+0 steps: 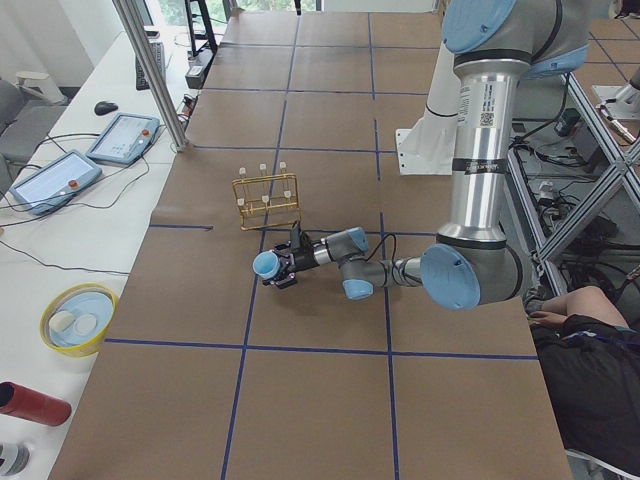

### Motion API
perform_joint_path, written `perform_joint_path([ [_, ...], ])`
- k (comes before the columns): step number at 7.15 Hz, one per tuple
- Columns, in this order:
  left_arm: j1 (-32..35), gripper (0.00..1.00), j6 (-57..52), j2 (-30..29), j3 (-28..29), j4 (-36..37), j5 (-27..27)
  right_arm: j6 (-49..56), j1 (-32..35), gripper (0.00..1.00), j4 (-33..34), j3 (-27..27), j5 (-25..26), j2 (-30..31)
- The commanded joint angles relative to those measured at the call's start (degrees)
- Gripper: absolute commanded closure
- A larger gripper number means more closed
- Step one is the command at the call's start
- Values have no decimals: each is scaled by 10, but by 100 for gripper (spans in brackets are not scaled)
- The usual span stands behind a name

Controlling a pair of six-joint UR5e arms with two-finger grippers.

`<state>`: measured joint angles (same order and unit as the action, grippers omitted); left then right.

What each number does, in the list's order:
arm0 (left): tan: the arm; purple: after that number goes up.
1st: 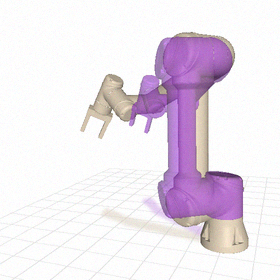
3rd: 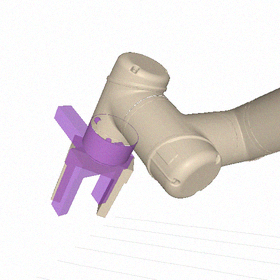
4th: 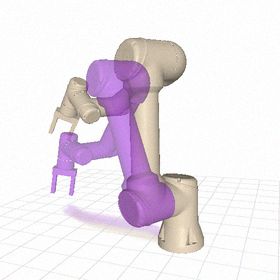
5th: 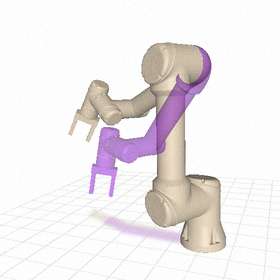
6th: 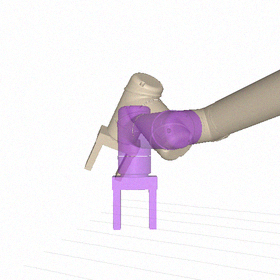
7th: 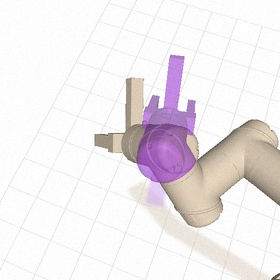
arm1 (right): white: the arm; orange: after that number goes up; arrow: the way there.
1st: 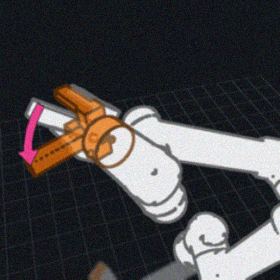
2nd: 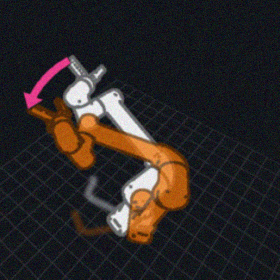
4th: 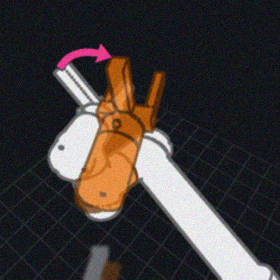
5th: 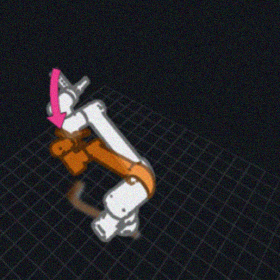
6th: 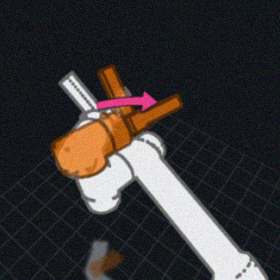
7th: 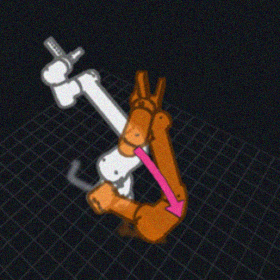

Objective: Hang cup on cup holder
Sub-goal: 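Hold the light-blue cup in the left gripper and adjust the grip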

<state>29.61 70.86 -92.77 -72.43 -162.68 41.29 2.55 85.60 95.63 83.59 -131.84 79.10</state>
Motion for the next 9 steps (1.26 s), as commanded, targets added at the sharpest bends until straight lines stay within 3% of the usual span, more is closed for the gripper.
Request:
perform_joint_path([
  [1,-3,1,2,-4,3,0,12,0,0,0,0,0,0,0],
  [3,-4,4,4,-6,1,0,26,0,0,0,0,0,0,0],
  [6,-4,19,12,-7,0,-1,34,0,0,0,0,0,0,0],
  [7,-3,35,13,-7,-1,-1,34,0,0,0,0,0,0,0],
  [8,-3,63,12,-4,-5,0,34,0,0,0,0,0,0,0],
  [9,-2,78,12,0,-19,0,35,0,0,0,0,0,0,0],
])
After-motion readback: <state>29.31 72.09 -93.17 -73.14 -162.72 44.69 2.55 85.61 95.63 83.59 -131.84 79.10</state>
